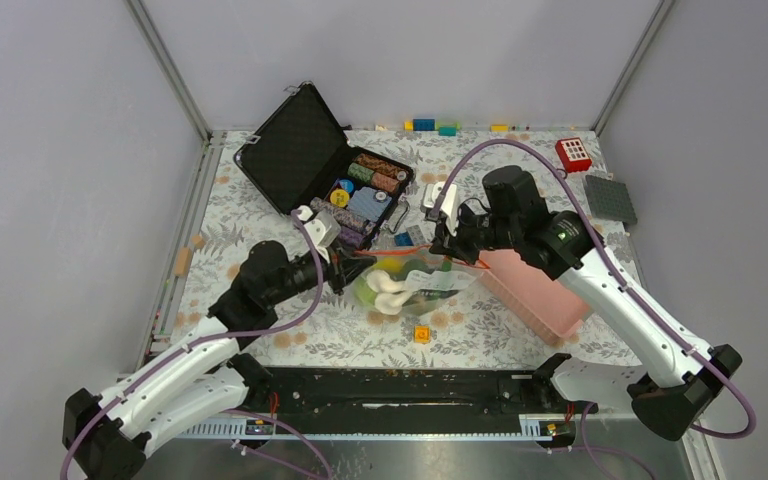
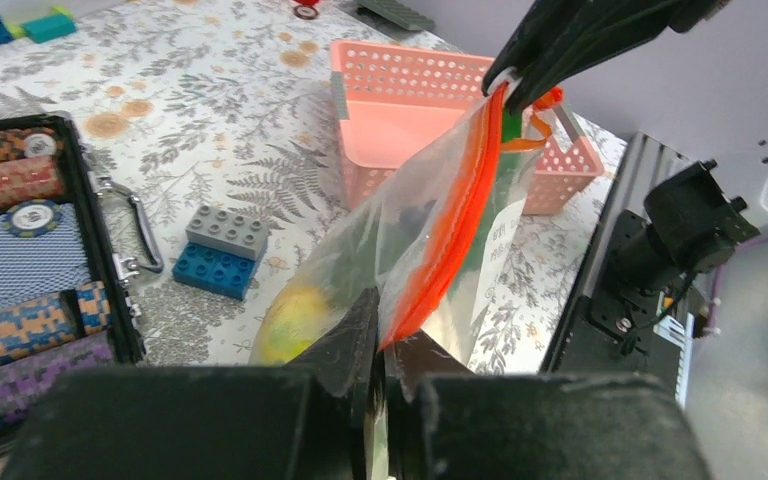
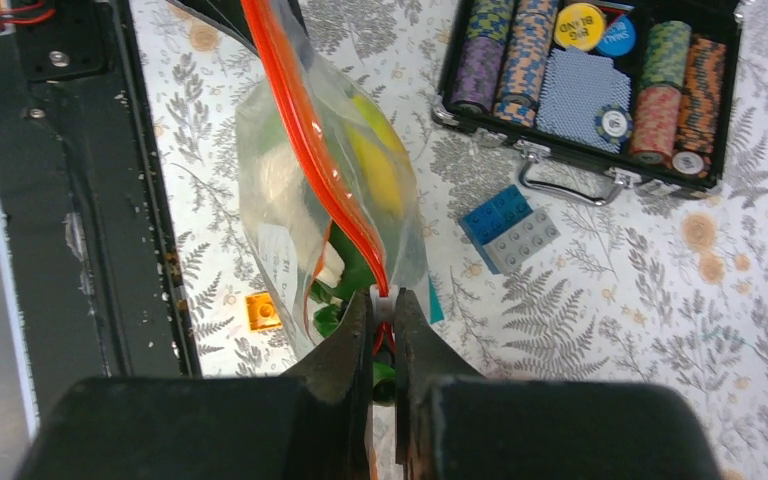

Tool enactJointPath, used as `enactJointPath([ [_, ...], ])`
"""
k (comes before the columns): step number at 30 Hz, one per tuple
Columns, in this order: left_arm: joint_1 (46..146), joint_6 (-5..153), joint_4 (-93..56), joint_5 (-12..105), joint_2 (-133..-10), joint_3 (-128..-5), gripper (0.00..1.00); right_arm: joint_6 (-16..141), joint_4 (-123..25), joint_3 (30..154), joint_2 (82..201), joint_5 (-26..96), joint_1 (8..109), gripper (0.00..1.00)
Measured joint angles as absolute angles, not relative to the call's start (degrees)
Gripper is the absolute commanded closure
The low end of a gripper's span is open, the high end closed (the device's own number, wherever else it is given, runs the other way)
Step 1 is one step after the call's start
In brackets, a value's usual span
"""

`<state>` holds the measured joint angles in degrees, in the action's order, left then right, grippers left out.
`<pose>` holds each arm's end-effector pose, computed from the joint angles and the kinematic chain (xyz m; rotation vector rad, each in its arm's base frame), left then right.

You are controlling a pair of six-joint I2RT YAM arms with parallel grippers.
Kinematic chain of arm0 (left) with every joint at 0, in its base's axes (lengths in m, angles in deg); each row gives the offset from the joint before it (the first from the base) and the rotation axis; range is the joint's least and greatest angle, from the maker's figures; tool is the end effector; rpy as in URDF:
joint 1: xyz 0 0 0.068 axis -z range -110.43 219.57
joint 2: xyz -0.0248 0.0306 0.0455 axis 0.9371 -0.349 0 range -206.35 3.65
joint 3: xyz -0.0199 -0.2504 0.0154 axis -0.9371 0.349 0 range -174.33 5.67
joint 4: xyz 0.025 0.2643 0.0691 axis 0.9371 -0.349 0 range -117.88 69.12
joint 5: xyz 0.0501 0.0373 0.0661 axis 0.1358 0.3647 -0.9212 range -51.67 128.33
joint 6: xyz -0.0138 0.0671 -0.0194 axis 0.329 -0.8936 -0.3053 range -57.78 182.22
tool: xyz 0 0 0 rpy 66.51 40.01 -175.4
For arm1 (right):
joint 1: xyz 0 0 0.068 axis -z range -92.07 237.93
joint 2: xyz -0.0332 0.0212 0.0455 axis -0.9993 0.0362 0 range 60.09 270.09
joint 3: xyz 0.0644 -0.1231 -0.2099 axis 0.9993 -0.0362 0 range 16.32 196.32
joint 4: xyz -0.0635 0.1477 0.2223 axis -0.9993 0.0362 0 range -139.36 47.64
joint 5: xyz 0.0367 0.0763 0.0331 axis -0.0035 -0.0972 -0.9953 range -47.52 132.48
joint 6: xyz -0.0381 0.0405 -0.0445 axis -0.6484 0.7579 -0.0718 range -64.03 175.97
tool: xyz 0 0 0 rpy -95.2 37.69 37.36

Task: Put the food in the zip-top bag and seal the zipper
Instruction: Zip the zipper food storage bag at the center of the board.

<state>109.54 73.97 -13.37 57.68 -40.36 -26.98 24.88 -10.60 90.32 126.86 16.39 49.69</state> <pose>0.1718 -0.1692 0.2809 0.6782 1.5852 -0.9557 0.2052 0.1944 0.3619 -1.4117 1.5648 0.5562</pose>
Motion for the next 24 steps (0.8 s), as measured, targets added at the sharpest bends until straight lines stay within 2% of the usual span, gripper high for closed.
enactJointPath([
  [1, 109.3, 73.8, -13.2, 58.7, -40.6, -27.0, 0.83, 25.0, -10.5, 90.3, 126.9, 15.6, 50.0, 1.0],
  [6, 109.0, 73.4, -12.2, 64.4, -43.1, -27.0, 0.59, 25.3, -10.5, 90.6, 128.6, 11.2, 50.5, 1.0],
  [11, 109.0, 71.1, -12.7, 67.9, -45.0, -28.4, 0.51, 25.4, -10.6, 90.7, 128.9, 8.5, 50.5, 1.0],
  [12, 109.0, 70.6, -13.2, 68.4, -45.4, -29.2, 0.52, 25.3, -10.6, 90.7, 128.9, 8.1, 50.5, 1.0],
  [17, 109.0, 67.9, -14.0, 71.3, -48.7, -33.5, 0.78, 25.1, -10.6, 90.7, 128.9, 6.8, 50.5, 1.0],
  [19, 109.0, 67.2, -14.4, 72.3, -50.4, -34.9, 0.94, 25.1, -10.6, 90.7, 128.9, 6.9, 50.5, 1.0],
  [20, 109.0, 66.9, -14.7, 72.7, -51.0, -35.3, 1.0, 25.1, -10.5, 90.7, 128.9, 7.0, 50.5, 0.97],
  [24, 108.9, 65.6, -16.2, 73.7, -52.4, -35.6, 1.0, 24.9, -10.2, 90.7, 128.9, 7.7, 50.6, 0.61],
])
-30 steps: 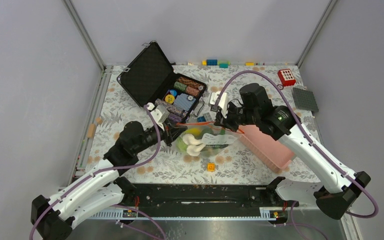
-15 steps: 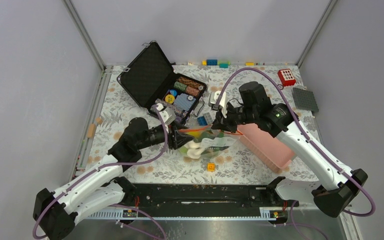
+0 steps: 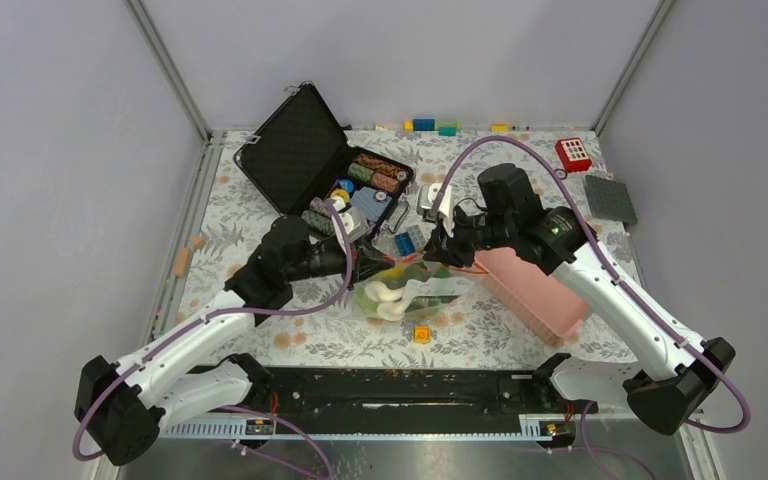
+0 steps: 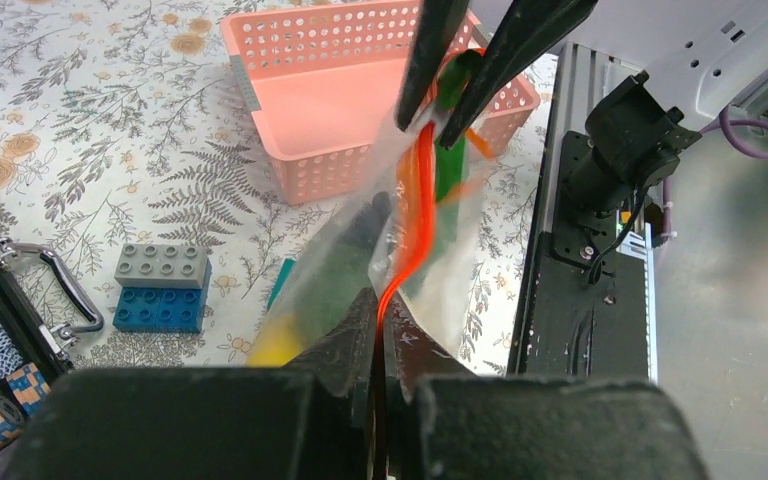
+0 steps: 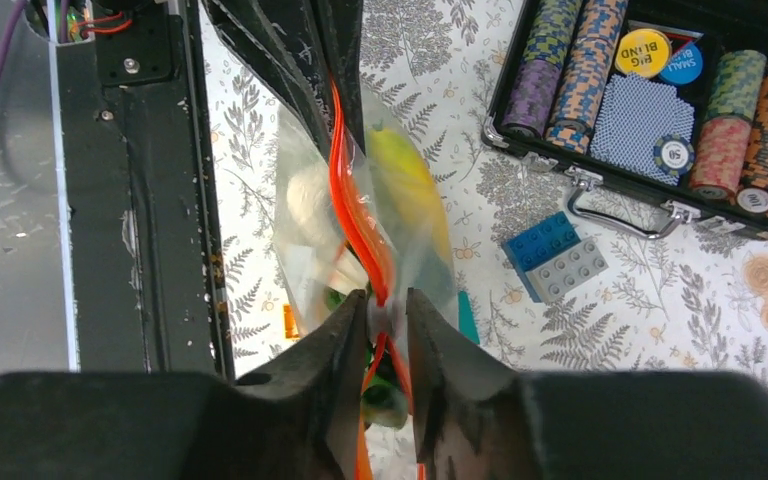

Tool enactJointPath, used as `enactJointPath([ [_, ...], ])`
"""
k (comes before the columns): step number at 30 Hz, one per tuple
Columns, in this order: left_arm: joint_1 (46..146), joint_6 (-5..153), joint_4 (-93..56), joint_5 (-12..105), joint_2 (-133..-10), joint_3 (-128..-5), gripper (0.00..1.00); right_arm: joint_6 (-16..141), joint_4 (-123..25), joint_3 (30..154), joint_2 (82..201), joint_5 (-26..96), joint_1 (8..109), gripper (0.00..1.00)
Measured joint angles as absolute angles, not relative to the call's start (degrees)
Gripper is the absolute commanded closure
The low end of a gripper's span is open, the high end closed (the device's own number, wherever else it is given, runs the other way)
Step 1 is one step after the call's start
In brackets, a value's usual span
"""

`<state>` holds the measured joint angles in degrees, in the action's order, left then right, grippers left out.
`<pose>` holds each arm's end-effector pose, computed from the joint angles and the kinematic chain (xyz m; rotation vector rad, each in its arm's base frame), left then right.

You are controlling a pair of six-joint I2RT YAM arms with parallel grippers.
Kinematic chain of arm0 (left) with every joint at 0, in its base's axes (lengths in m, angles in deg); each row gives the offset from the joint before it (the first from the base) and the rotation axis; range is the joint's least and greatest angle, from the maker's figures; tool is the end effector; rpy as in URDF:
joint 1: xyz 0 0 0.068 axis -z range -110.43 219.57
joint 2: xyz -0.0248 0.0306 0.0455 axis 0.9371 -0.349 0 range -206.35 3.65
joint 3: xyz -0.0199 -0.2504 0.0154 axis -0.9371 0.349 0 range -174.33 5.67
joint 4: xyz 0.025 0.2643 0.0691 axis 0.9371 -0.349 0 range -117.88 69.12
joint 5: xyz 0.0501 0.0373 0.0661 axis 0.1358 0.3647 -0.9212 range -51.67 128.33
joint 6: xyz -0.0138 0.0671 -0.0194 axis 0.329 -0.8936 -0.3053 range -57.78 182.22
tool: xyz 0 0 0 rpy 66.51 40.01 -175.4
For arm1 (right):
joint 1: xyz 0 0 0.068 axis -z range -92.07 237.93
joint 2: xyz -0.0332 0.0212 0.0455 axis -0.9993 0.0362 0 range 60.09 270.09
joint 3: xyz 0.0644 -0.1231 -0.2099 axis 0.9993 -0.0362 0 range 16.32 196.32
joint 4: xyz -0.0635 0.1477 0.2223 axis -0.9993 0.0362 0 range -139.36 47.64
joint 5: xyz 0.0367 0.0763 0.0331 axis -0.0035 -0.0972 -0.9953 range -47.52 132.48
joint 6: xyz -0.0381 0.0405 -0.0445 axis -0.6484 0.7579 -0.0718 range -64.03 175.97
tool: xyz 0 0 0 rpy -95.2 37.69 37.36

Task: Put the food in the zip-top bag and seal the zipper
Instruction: Zip the zipper food storage bag at the center of the board.

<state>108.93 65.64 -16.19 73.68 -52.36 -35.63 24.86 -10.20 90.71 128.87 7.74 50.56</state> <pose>0.1874 -0.1974 0.2854 0.9998 1.5436 -1.0708 0.2068 0.1999 0.3567 -1.4675 1.5317 0.7147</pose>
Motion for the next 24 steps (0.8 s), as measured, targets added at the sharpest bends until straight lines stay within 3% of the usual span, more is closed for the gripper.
enactJointPath([
  [1, 108.9, 65.5, -16.5, 73.7, -52.3, -35.6, 1.0, 24.9, -10.0, 90.7, 128.9, 8.1, 50.6, 0.53],
  [7, 108.9, 65.2, -18.0, 73.7, -50.3, -35.3, 1.0, 26.9, -12.4, 89.2, 126.2, 11.4, 50.6, 0.46],
  [16, 108.9, 65.3, -18.1, 73.7, -48.5, -35.1, 1.0, 35.3, -21.2, 79.5, 113.3, 14.9, 50.6, 0.58],
  [23, 108.9, 65.6, -18.0, 74.0, -48.5, -35.1, 1.0, 38.5, -24.6, 79.1, 116.1, 18.1, 50.6, 0.59],
  [24, 108.9, 65.7, -18.0, 74.1, -48.5, -35.1, 1.0, 38.7, -24.9, 79.0, 116.7, 18.5, 50.6, 0.67],
])
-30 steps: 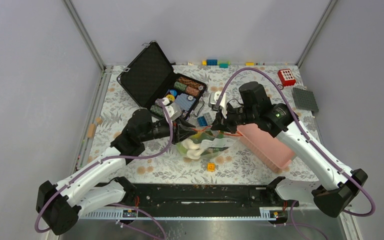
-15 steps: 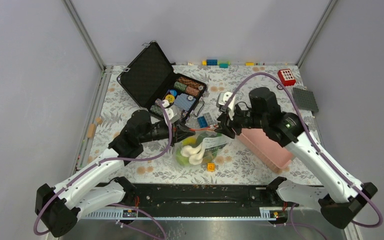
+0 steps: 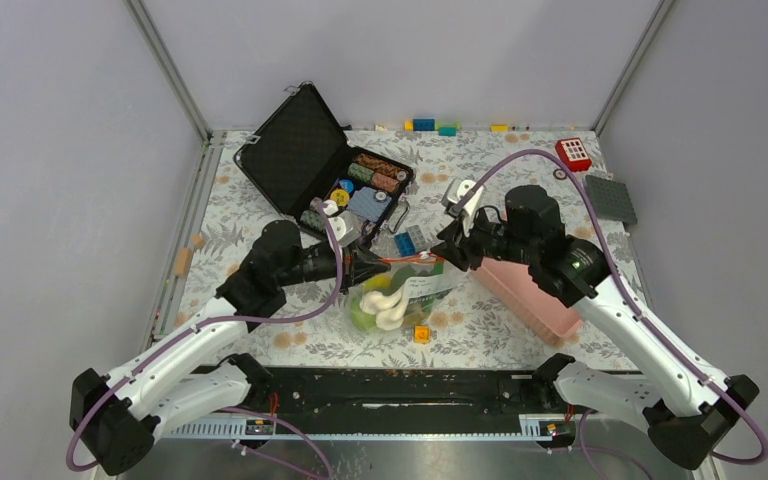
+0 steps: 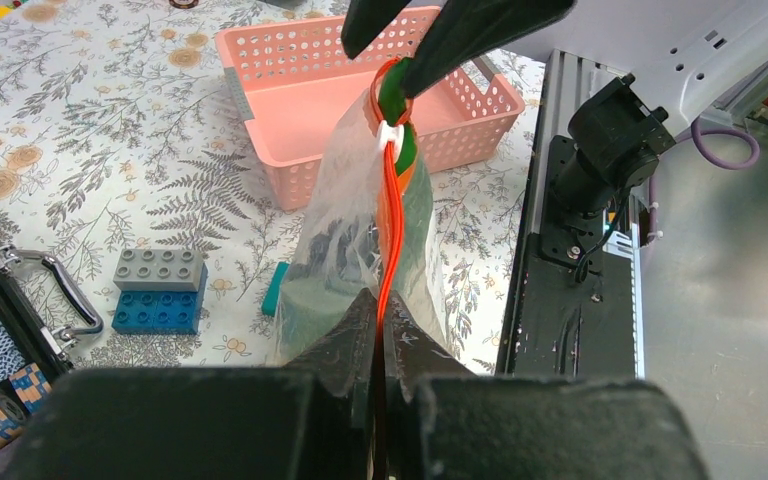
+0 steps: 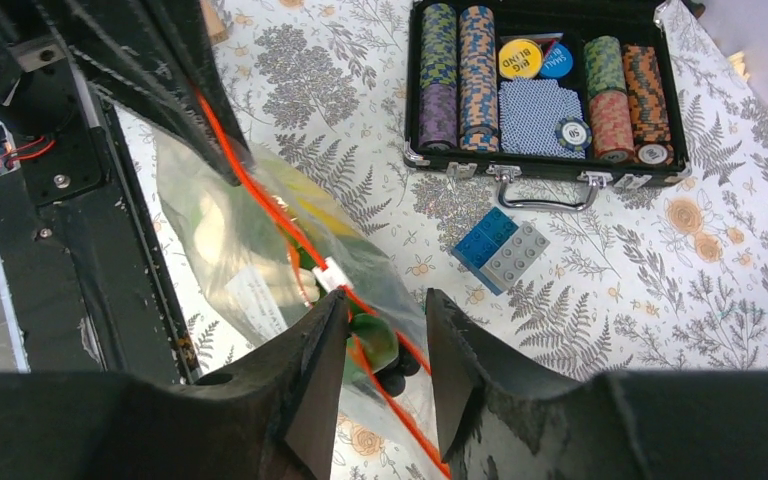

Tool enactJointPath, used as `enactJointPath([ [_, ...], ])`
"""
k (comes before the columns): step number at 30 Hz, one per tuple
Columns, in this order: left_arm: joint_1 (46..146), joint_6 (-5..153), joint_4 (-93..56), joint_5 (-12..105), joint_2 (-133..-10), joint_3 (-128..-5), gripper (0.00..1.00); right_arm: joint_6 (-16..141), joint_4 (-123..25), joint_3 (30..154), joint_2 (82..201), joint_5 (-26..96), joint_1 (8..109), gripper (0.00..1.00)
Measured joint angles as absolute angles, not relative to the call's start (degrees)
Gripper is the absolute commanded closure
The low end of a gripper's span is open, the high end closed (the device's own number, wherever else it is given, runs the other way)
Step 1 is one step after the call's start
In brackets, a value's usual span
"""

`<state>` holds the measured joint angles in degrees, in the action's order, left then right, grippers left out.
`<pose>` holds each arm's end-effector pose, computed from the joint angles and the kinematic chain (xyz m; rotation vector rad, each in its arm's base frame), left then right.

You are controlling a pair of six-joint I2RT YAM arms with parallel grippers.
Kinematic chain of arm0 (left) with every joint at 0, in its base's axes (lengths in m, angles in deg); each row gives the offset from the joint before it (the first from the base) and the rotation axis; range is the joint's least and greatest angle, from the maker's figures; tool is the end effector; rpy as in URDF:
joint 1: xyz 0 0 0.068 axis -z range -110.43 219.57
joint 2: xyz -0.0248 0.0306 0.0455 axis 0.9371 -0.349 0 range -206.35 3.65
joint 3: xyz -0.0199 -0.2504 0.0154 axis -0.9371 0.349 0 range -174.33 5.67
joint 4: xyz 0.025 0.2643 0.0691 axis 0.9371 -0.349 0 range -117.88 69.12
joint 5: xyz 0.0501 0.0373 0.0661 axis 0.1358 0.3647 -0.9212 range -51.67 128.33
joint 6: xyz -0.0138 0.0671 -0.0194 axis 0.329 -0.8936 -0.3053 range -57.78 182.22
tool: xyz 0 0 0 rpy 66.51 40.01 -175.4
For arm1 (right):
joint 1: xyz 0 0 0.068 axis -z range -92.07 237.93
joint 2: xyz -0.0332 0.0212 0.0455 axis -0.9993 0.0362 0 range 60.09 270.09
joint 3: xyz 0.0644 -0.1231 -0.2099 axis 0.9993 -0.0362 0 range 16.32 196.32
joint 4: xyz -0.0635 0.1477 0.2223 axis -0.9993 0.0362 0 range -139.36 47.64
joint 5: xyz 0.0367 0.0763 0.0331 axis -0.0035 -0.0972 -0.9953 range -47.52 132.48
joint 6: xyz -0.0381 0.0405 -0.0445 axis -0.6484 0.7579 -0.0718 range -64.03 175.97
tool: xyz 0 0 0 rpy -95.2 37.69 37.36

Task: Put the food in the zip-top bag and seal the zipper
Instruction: Zip the zipper food storage bag at the center of the board, then adjust the zipper food storage bag at the center of the board.

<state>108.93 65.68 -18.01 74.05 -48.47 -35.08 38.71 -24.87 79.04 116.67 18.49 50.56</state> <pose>0.1771 -0.1894 0.2945 1.0007 1.5140 -1.0746 0.1910 0.1758 0.3628 -1.1247 1.5460 0.6335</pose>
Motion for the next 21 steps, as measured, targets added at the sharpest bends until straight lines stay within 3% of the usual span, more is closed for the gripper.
enactJointPath([
  [2, 108.9, 65.7, -18.0, 74.1, -48.5, -35.1, 1.0, 39.0, -25.2, 79.0, 117.6, 19.4, 50.6, 0.88],
  [4, 108.9, 65.7, -18.0, 74.1, -48.5, -35.1, 1.0, 39.5, -25.5, 79.0, 118.4, 19.8, 50.6, 0.99],
  [12, 108.9, 66.3, -17.5, 74.1, -48.5, -35.0, 1.0, 44.4, -28.9, 76.2, 117.1, 21.4, 50.6, 1.0],
  [21, 108.9, 67.9, -16.2, 74.2, -48.5, -33.5, 1.0, 66.7, -41.5, 64.8, 112.5, 27.5, 50.7, 1.0],
])
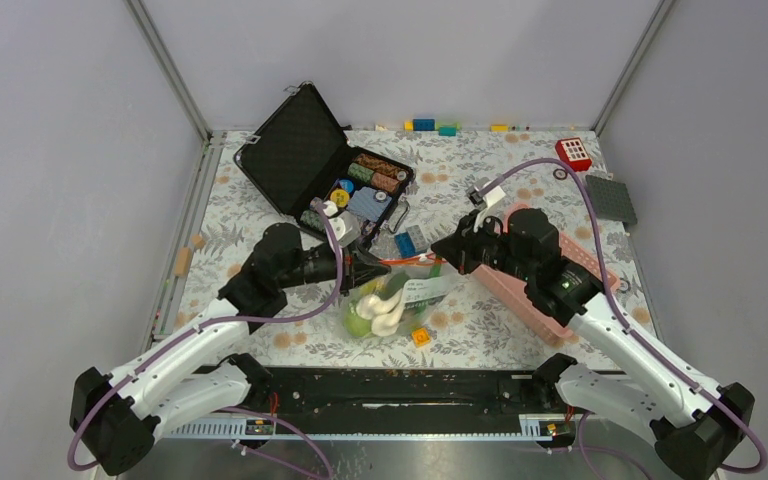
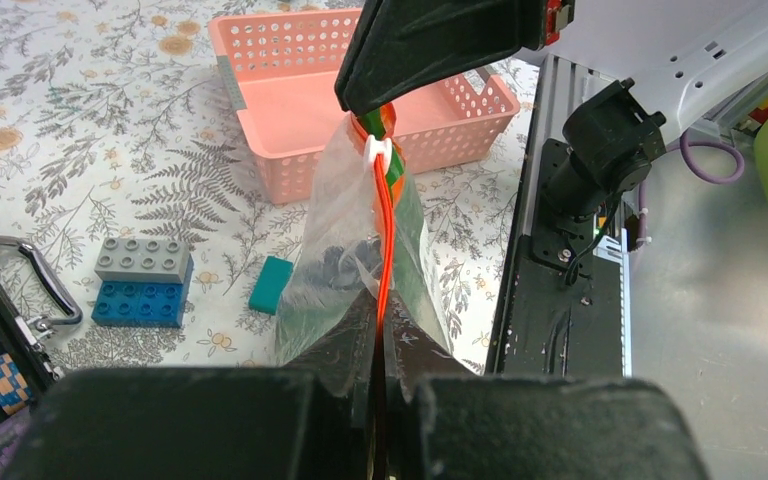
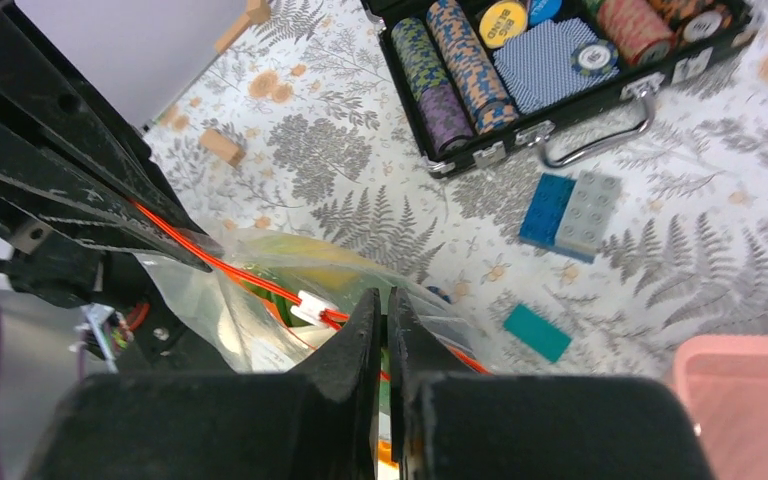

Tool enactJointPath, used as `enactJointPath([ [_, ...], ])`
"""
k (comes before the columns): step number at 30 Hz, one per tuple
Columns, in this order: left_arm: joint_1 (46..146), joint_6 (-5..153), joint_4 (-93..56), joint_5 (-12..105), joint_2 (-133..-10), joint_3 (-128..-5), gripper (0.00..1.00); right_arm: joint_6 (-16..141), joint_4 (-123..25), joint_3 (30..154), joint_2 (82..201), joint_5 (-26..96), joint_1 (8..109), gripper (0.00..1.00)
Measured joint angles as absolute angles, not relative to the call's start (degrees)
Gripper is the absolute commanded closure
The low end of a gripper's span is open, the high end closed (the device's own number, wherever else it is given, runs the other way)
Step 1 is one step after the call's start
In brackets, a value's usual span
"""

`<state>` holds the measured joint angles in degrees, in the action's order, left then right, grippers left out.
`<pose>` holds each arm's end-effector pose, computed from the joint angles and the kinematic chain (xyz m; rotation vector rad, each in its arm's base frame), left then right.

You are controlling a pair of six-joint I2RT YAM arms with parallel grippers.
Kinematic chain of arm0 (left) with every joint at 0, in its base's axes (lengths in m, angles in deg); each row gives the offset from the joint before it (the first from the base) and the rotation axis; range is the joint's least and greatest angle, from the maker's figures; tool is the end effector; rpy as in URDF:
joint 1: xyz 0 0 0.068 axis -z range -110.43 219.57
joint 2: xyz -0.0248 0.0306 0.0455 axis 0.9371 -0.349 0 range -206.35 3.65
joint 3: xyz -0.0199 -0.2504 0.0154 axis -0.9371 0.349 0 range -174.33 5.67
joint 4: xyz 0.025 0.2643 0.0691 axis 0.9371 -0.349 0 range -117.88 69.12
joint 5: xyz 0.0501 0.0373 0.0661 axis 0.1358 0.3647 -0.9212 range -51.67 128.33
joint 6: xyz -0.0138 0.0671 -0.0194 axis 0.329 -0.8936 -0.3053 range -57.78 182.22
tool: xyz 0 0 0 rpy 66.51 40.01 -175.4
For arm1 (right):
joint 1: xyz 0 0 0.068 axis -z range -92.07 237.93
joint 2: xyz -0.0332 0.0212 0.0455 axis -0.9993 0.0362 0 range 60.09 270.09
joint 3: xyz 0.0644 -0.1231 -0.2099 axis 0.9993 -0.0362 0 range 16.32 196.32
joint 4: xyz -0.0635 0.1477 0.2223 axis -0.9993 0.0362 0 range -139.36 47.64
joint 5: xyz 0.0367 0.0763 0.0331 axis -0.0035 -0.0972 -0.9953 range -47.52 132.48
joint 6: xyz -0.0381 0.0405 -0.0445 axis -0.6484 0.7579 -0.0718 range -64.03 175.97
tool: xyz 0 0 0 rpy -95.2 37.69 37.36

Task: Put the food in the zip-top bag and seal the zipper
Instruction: Adjust the zipper food storage bag at the center of the board.

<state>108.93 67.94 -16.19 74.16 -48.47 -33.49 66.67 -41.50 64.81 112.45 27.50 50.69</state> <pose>0.1772 -0.1896 0.2876 0.9754 1.5345 -1.1036 0.1995 0.1707 0.3211 -0.6124 1.7412 0.8271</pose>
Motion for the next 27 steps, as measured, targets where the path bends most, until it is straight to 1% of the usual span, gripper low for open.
enactJointPath([
  [5, 108.9, 69.1, -15.0, 74.0, -48.2, -32.4, 1.0, 73.7, -41.8, 62.4, 110.6, 28.3, 50.8, 1.0],
  [11, 108.9, 70.7, -13.9, 73.6, -45.2, -30.1, 1.0, 75.0, -38.8, 59.6, 107.7, 29.4, 50.8, 1.0],
  [17, 108.9, 72.5, -13.2, 72.4, -43.7, -28.6, 1.0, 76.6, -36.1, 56.8, 108.5, 32.4, 50.8, 1.0],
  [21, 108.9, 73.1, -13.2, 72.2, -43.6, -28.4, 1.0, 82.5, -38.5, 53.5, 107.2, 34.0, 50.8, 1.0],
  [27, 108.9, 73.2, -13.0, 71.9, -43.5, -28.4, 1.0, 90.7, -45.2, 50.6, 100.4, 34.1, 50.8, 1.0],
])
